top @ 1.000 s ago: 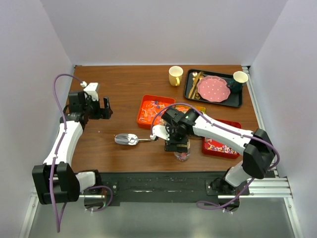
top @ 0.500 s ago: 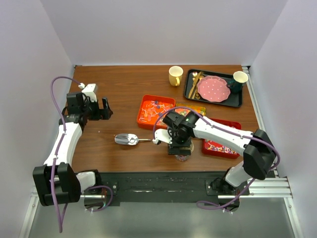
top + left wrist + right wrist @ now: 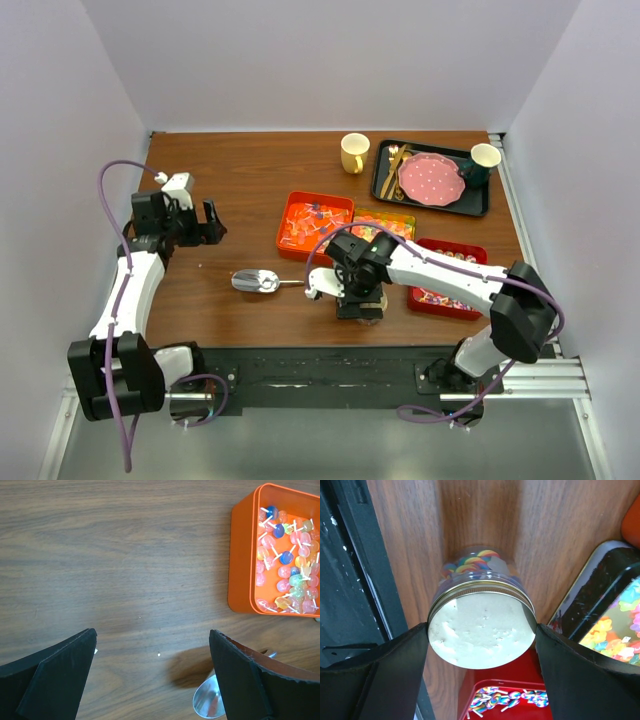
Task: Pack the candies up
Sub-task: Close the bottle lid on the packing bottle.
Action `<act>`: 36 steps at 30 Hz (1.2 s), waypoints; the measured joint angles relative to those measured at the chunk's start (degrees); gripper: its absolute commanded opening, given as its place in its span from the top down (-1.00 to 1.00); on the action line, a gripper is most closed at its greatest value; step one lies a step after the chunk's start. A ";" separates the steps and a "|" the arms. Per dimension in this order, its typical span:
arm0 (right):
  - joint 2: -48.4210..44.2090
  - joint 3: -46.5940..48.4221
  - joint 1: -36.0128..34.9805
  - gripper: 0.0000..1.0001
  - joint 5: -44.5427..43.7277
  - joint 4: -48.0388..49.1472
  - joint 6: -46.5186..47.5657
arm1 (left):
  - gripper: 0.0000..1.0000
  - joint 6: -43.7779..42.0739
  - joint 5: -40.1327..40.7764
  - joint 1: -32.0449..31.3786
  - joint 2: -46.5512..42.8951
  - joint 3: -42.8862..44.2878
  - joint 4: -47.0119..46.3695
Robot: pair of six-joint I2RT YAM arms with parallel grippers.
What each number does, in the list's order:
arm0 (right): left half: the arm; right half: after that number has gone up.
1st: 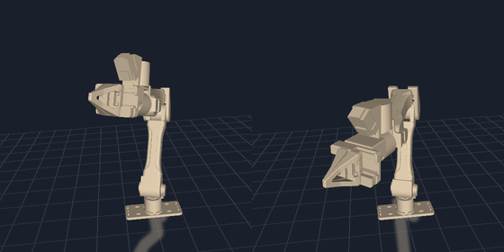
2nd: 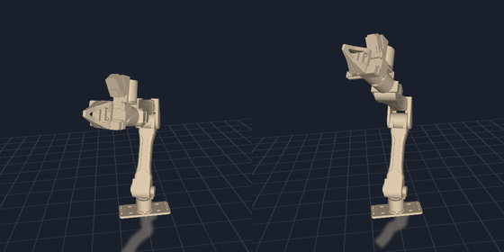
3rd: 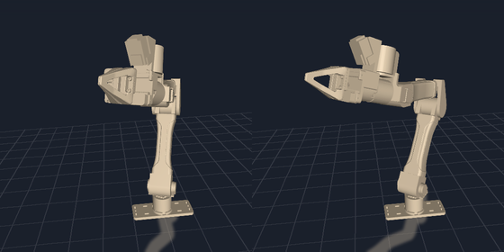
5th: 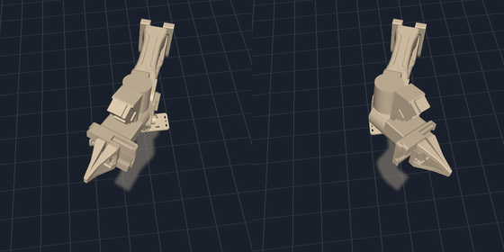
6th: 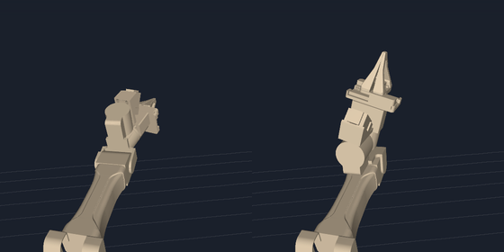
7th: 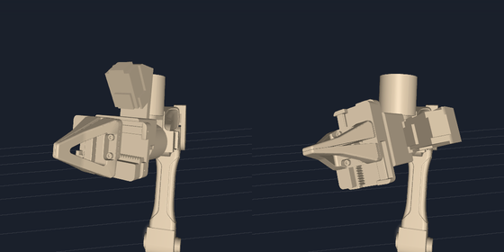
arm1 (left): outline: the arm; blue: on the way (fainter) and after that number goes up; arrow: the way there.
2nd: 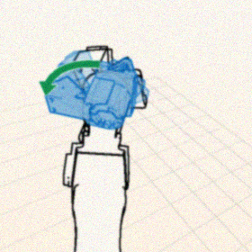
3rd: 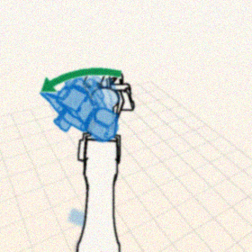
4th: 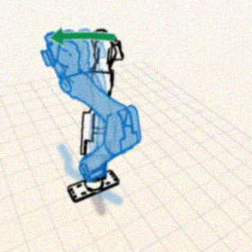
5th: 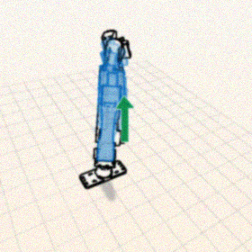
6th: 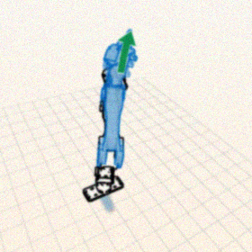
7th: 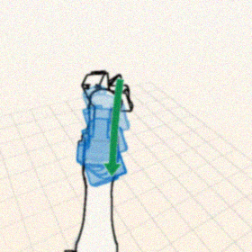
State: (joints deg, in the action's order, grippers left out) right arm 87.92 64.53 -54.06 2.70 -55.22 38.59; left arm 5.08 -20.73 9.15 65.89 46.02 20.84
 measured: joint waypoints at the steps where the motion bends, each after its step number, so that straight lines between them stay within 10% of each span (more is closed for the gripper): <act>1: 0.00 -0.22 -0.09 -0.29 -0.07 0.07 0.02 | -1.00 0.09 -0.13 0.11 0.00 0.00 -0.07; 13: 0.22 -1.40 -0.33 -0.25 -0.50 1.07 -0.11 | -1.00 0.28 -2.75 0.26 -0.02 -0.94 -0.70; 20: -2.25 -4.57 -0.68 -0.53 -1.53 4.15 -0.85 | -1.00 0.33 -5.77 0.28 -0.07 -0.94 -1.14; 21: -2.69 -5.09 -0.72 -0.97 -1.62 4.70 -1.01 | -1.00 0.33 -6.36 0.28 -0.07 -0.94 -1.14; 29: -2.71 -4.92 -0.04 -0.98 -1.25 3.76 -3.50 | -1.00 0.24 -12.59 -0.31 -3.34 -3.87 -5.11; 36: -9.75 7.21 2.21 -0.98 6.49 -2.69 -4.00 | -1.00 -0.39 -17.05 -14.71 -13.20 -9.75 -11.96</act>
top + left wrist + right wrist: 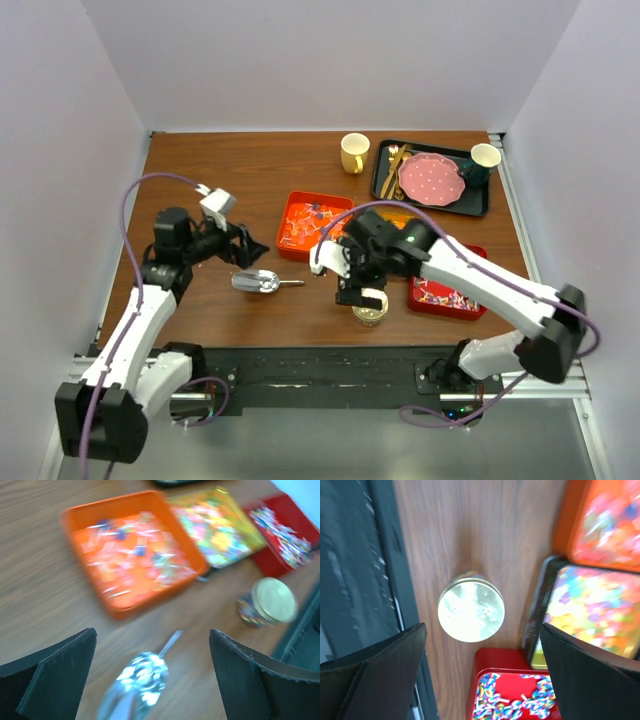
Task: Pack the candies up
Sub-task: Close the bottle lid on the packing bottle, then screw the bottle lid onto the packing bottle.
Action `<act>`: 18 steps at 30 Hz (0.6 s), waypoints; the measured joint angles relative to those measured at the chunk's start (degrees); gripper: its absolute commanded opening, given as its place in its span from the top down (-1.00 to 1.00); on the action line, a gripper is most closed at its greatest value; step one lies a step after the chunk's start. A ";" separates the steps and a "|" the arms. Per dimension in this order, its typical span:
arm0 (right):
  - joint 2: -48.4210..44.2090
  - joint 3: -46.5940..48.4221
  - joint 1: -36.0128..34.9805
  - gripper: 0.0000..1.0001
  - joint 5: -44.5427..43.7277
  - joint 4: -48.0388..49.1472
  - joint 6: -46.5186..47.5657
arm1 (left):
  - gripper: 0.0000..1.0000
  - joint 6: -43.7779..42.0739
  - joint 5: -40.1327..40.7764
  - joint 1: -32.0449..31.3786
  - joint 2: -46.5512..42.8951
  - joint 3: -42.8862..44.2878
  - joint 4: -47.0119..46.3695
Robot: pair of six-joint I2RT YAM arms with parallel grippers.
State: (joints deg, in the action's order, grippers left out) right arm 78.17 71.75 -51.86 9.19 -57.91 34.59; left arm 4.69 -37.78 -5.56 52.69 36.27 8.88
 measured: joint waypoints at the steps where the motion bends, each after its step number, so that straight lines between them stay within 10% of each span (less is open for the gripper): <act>1: -1.95 1.27 0.17 -0.98 0.98 -0.50 -0.02 | -1.00 0.13 0.17 -3.10 -0.70 -0.81 -1.36; 13: -6.49 2.67 24.02 -0.97 -0.35 4.87 -19.28 | -1.00 -3.56 18.29 -47.08 -2.99 -22.01 -23.06; 18: -5.31 3.96 26.01 -0.97 -1.90 6.88 -22.23 | -1.00 -8.35 26.43 -59.41 8.90 -26.75 -40.70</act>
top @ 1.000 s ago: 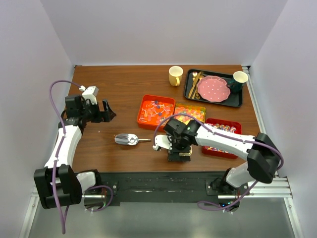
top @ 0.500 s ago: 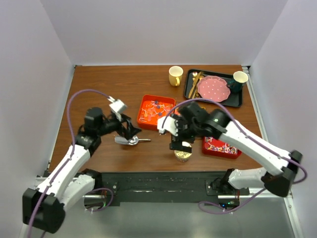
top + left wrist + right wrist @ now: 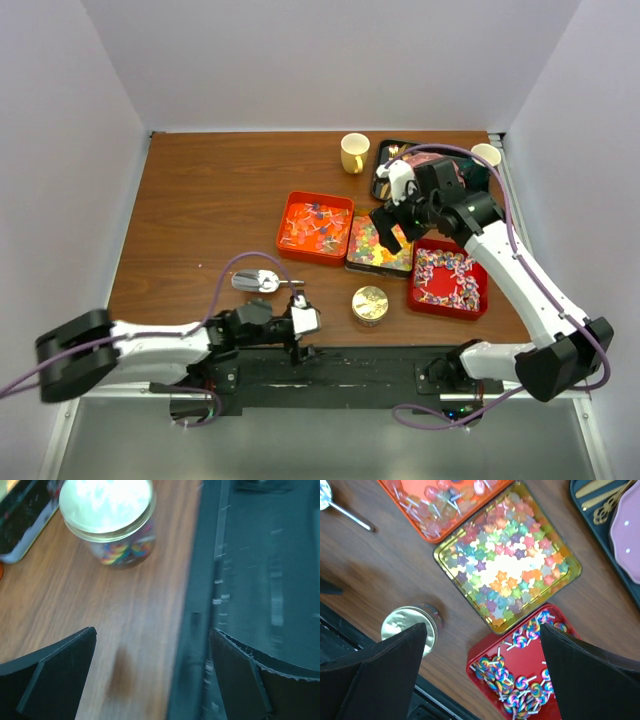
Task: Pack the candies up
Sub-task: Screw the bottle lid onto the packing bottle.
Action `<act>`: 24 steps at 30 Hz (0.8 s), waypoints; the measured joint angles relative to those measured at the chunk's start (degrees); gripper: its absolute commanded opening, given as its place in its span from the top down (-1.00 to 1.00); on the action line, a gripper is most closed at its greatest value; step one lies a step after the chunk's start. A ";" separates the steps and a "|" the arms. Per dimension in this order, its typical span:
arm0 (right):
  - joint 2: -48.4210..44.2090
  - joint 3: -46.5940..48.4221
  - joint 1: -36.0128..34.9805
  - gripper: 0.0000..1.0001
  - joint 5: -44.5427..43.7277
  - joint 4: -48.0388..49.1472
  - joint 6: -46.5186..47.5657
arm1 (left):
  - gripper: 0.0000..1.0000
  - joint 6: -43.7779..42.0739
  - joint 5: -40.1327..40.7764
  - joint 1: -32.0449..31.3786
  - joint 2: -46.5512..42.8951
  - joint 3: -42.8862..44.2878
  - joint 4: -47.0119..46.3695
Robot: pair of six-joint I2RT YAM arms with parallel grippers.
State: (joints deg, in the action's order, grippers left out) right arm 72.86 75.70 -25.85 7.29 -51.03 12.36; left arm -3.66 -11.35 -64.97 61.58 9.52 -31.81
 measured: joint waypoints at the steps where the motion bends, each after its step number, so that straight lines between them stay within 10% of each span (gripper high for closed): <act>1: 0.00 0.48 0.00 -0.97 0.11 0.00 -0.02 | -1.00 -0.26 1.49 -0.37 3.74 0.00 -3.10; 11: 0.96 4.11 1.16 -0.89 6.32 -8.28 6.99 | -0.98 -0.63 4.76 -0.48 41.99 3.30 -42.97; 24: -3.04 -16.61 2.67 -0.83 10.27 -20.92 36.09 | -0.94 3.61 2.82 -0.50 57.00 17.33 -50.01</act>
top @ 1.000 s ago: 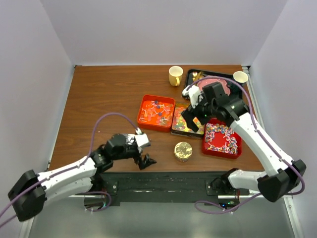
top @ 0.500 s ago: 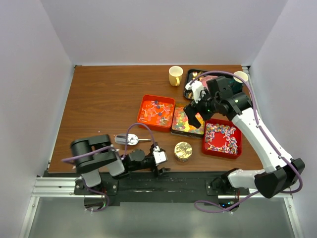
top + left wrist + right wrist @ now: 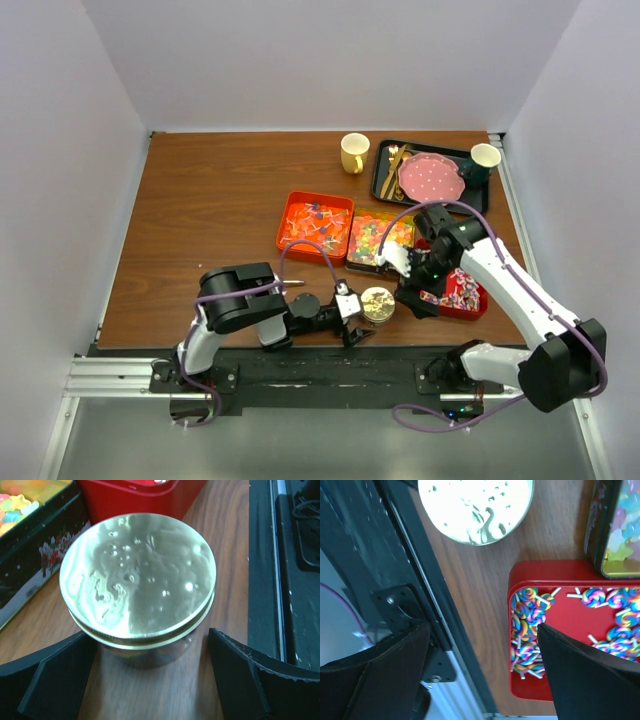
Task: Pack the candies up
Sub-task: Screw the bottle lid onto the packing bottle.
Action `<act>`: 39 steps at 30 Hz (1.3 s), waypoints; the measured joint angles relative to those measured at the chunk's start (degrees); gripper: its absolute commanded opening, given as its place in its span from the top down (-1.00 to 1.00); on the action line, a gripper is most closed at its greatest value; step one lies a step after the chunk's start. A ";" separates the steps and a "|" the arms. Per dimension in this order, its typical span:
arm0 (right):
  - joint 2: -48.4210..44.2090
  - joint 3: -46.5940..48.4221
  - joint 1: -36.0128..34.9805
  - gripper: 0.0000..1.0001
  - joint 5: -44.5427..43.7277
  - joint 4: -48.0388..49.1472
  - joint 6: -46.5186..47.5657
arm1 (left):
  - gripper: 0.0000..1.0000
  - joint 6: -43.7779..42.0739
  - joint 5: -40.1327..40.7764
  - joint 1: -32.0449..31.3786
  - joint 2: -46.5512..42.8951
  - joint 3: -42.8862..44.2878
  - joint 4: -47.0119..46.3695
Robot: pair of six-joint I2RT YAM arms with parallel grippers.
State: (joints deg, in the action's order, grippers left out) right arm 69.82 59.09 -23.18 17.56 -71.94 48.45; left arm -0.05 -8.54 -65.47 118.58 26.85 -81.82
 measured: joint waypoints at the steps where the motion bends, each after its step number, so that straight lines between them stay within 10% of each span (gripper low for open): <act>1: -0.24 -0.31 0.00 -0.83 0.04 -0.15 1.81 | -0.94 0.13 0.07 -0.11 0.61 0.61 -0.24; 9: 0.55 -2.80 -0.11 -0.82 3.48 3.06 12.31 | -0.90 0.37 1.20 -0.35 4.42 4.90 -1.84; 25: 3.06 -9.29 -11.82 -0.90 9.20 21.75 10.40 | 0.10 0.87 -2.60 2.27 5.29 5.11 -2.89; 39: 5.49 -9.27 -12.39 -0.90 9.18 27.21 6.84 | 0.14 0.94 -3.93 3.98 5.29 5.11 -2.89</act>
State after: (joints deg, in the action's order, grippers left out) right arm 75.31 49.82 -35.57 26.74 -44.73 55.29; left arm 0.89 -12.47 -61.49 123.87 31.97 -84.71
